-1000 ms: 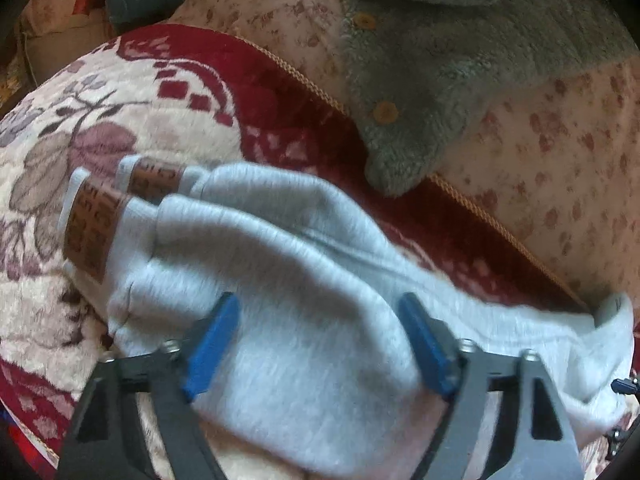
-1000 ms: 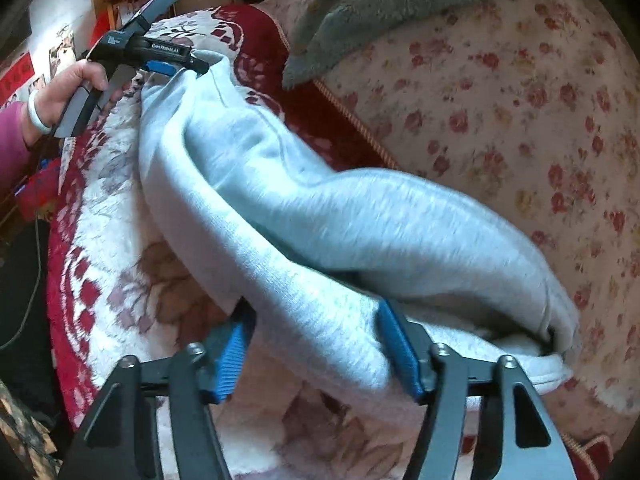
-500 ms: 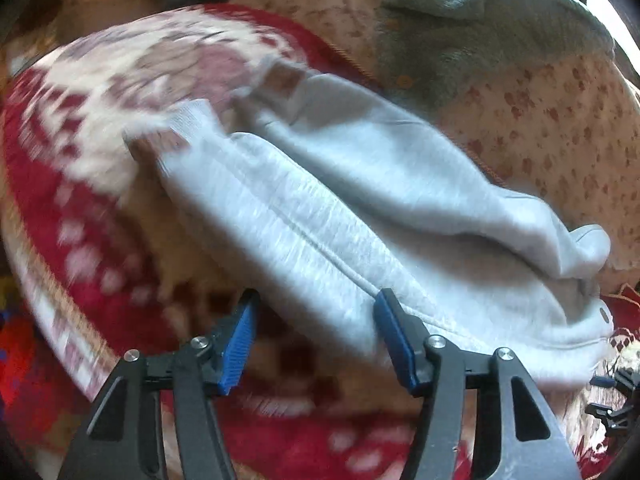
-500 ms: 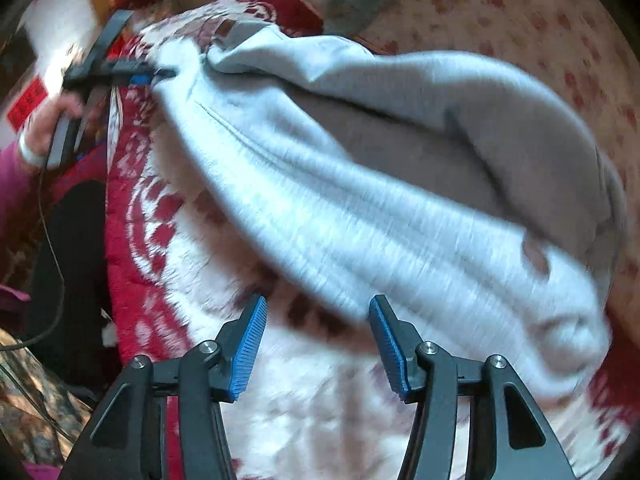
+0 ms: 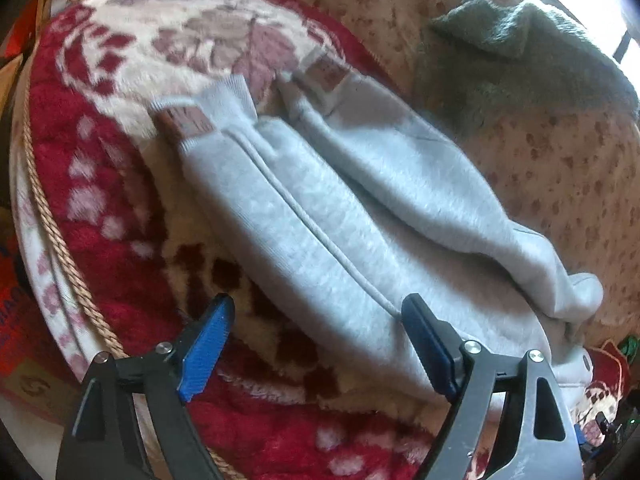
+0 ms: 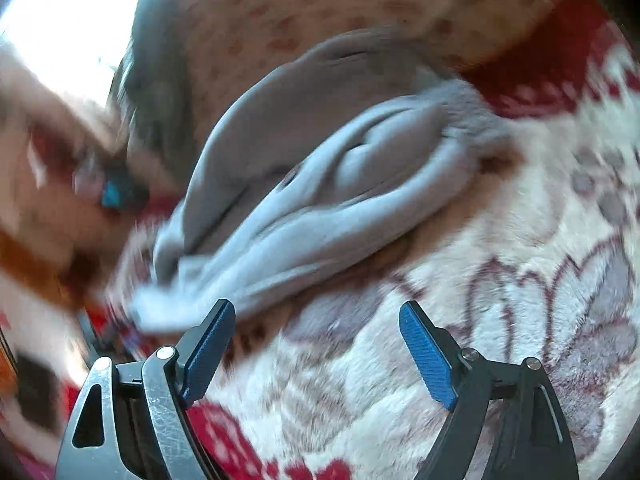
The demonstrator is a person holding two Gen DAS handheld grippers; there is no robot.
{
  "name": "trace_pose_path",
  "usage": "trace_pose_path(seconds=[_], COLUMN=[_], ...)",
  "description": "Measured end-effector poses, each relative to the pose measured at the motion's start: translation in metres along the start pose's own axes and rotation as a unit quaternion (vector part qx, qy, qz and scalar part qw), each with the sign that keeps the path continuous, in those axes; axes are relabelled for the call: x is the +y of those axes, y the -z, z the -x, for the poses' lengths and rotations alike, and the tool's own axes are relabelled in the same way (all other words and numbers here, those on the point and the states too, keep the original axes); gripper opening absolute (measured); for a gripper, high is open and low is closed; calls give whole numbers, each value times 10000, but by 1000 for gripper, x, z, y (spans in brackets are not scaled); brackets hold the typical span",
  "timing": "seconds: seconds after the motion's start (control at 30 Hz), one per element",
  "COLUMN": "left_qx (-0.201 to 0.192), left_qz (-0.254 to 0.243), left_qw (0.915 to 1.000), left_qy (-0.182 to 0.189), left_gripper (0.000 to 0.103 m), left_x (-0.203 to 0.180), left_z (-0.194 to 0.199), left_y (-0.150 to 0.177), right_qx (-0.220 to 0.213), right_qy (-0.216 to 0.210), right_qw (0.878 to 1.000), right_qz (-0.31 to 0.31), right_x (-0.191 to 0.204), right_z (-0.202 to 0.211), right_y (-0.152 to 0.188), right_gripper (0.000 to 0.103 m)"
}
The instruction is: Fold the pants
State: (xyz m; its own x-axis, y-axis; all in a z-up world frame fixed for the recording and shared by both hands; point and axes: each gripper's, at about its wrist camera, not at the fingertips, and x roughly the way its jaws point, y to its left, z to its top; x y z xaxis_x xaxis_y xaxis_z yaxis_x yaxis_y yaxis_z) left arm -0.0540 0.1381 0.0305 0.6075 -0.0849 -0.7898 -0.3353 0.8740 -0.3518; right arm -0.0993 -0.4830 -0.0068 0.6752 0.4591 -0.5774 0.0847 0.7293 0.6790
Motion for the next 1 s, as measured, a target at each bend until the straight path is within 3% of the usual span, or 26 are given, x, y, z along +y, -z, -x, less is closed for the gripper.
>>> trace_pose_path(seconds=[0.43,0.5,0.57,0.63,0.77,0.83,1.0], left_qx=[-26,-44,-73,-88,-107,-155,-194], left_qz=[98,91,100,133,172,65,-306], left_qw=[9998,9997,9997,9997,9998,9996,9982], left_qy=[-169,-223,-227,-167,59,209,475], left_gripper=[89,89,89,89,85,69,50], left_x=[-14,-18,-19,-17,-14,-15,-20], left_z=[-24,-28,-29,-29,-23,-16,0], left_y=[-4,-6,-7,-7,-6,-4,4], right_qx=[-795,-882,-890,-864,-901,-941,-939], right_qy=[-315,-375,-508,-592,-350,-374,-324], right_qw=[9878,9864,9841,9827,9902,9912,9939], right_qz=[-1299,-1336,-1449,-1529,-1007,-852,-479], right_x=[-36,-36,-45,-57,-39,-36,-18], right_z=[-43,-45,-44,-42,-24,-8,33], right_y=[-52,-57,-58,-56,-50,-43,-21], right_gripper=[93,82,40,32,25,23,18])
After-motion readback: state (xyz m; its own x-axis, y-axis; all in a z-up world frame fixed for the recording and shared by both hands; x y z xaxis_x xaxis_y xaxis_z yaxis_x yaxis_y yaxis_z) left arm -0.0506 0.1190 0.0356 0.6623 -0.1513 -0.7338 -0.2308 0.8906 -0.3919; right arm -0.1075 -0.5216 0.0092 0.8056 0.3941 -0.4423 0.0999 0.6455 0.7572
